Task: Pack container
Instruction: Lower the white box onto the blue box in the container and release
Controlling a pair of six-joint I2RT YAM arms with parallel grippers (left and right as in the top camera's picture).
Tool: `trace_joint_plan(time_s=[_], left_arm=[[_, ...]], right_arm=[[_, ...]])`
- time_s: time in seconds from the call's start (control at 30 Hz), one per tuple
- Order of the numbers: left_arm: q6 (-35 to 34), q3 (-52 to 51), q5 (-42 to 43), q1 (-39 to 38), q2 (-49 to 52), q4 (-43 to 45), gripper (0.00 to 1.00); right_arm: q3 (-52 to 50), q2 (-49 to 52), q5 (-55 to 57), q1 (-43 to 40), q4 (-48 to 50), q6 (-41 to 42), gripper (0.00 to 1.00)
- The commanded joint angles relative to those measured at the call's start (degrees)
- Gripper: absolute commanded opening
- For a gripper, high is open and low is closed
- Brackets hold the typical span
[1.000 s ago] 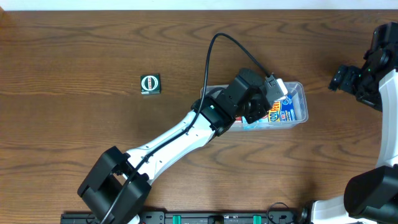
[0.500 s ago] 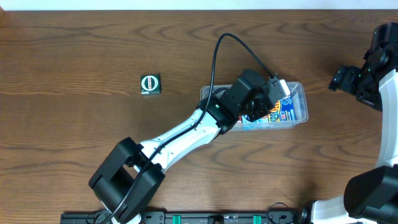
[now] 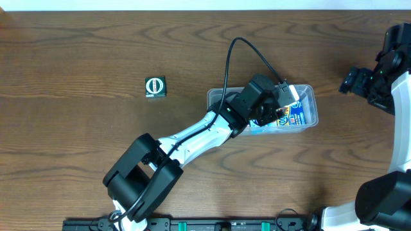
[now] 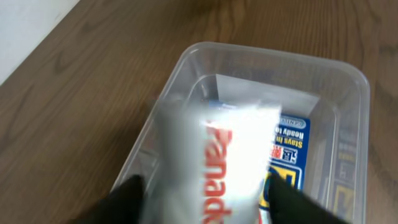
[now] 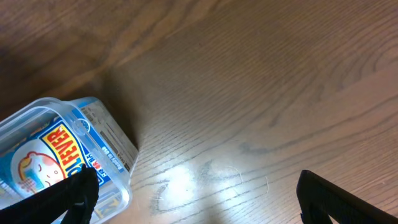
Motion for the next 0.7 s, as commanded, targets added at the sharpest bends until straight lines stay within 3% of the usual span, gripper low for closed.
trace_joint_plan(time_s=[0.0,0.3,0.37,0.53,0.67], left_arm=[[0.07,1.03,0.42,-0.33,0.39,0.22,0.74],[-0.04,1.03,0.39,-0.87,-0.31,0.04,0.74],[-0.2,1.03,0.37,-0.87,-0.96,-0.13,0.68],[-1.84,1.03,0.35,-0.87,-2.45,-0.35,0.31],[-9.75,1.33,0.28,-0.87,-4.35,-1.73,0.24]], right_arm=[[-0.02,-0.13,0.2,-0.48,-0.02,-0.72,0.99],[-0.02,-0.13,0.2,-0.48,-0.02,-0.72,0.99],[-0.02,-0.13,0.2,-0.48,-0.02,-0.72,0.99],[-0.02,-0.13,0.2,-0.48,-0.02,-0.72,0.99],[-0.02,-0.13,0.2,-0.48,-0.02,-0.72,0.99]])
